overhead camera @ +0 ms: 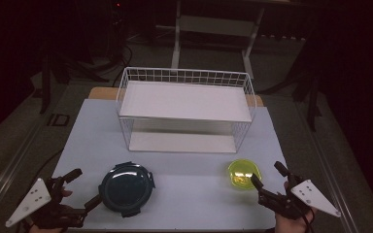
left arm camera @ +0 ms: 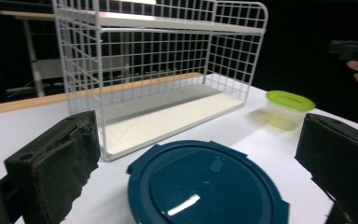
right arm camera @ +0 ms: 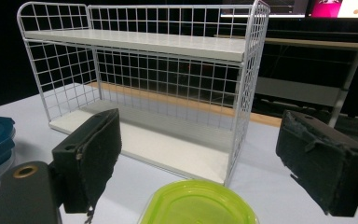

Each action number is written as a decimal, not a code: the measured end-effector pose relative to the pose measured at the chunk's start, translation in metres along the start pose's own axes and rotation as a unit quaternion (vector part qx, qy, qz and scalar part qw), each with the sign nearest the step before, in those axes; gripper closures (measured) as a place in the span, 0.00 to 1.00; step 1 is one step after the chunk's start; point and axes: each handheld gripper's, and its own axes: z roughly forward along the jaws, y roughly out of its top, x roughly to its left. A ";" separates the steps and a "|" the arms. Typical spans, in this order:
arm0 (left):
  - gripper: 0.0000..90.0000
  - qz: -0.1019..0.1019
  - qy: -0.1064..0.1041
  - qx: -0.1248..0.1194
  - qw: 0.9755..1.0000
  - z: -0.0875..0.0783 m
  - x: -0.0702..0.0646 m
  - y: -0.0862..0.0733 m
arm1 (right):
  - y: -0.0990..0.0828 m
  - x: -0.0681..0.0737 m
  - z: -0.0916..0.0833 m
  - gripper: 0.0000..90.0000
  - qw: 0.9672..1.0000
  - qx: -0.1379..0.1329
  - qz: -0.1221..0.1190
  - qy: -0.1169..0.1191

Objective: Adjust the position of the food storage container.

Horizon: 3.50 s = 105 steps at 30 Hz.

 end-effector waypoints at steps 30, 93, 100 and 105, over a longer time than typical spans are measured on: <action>0.79 -0.008 -0.001 0.138 0.990 -0.015 0.035 -0.010 | 0.000 0.001 0.003 0.16 1.000 0.004 0.006 0.009; 0.99 -0.010 -0.035 0.259 0.965 0.059 0.039 -0.032 | -0.001 0.002 0.006 0.16 1.000 0.008 0.011 0.018; 0.99 -0.011 -0.043 0.262 0.964 0.069 0.035 -0.030 | 0.000 0.002 0.006 0.16 1.000 0.008 0.006 0.018; 0.99 -0.013 -0.049 0.263 0.963 0.077 0.032 -0.029 | 0.000 0.003 0.006 0.16 1.000 0.010 0.004 0.018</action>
